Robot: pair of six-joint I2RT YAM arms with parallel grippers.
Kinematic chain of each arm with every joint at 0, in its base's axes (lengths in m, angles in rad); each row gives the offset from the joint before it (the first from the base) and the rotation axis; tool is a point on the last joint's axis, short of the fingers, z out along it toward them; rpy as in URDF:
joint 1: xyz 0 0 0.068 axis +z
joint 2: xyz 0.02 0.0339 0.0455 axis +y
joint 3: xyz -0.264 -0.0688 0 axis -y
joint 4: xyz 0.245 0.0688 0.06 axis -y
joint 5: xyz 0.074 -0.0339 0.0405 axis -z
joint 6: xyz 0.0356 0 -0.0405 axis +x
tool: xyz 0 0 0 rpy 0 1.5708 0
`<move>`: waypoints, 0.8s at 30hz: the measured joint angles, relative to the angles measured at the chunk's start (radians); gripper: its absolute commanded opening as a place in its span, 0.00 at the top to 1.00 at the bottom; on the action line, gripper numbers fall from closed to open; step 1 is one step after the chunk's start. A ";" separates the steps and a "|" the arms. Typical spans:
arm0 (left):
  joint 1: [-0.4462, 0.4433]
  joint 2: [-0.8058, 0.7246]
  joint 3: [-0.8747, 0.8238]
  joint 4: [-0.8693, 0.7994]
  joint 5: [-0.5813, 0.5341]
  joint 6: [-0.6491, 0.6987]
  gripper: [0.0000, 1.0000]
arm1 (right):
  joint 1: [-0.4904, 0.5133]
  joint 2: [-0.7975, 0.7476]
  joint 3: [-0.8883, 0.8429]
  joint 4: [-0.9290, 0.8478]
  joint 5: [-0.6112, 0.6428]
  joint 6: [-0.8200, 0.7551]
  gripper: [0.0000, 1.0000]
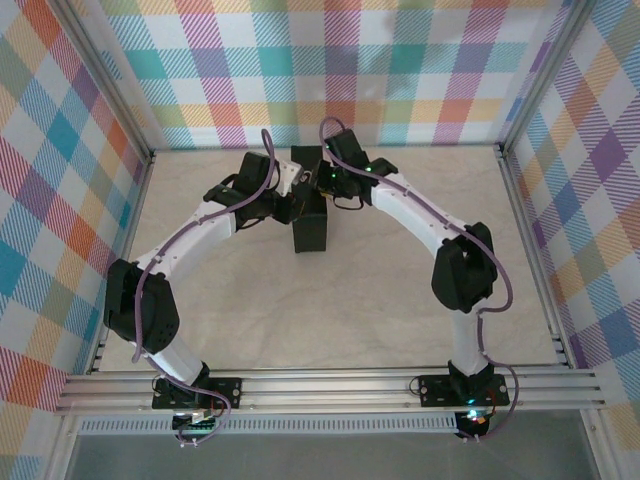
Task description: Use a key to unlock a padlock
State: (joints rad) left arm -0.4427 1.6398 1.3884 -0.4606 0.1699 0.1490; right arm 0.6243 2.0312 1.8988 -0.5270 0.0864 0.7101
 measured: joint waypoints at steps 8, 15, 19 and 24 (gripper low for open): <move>0.010 0.000 0.000 0.000 0.011 -0.005 0.70 | 0.009 -0.014 -0.044 0.060 -0.002 -0.015 0.84; 0.059 -0.011 0.000 -0.039 0.121 -0.056 0.63 | 0.007 -0.042 -0.101 0.123 -0.054 0.010 0.85; 0.069 -0.015 0.010 -0.046 0.144 -0.113 0.63 | 0.007 -0.042 -0.100 0.121 -0.068 0.023 0.86; 0.074 -0.012 0.047 -0.031 0.118 -0.187 0.63 | 0.011 -0.042 -0.098 0.118 -0.053 0.032 0.87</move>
State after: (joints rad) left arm -0.3691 1.6276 1.4349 -0.4915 0.2878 -0.0376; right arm 0.6357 1.9892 1.8008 -0.4091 0.0334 0.7418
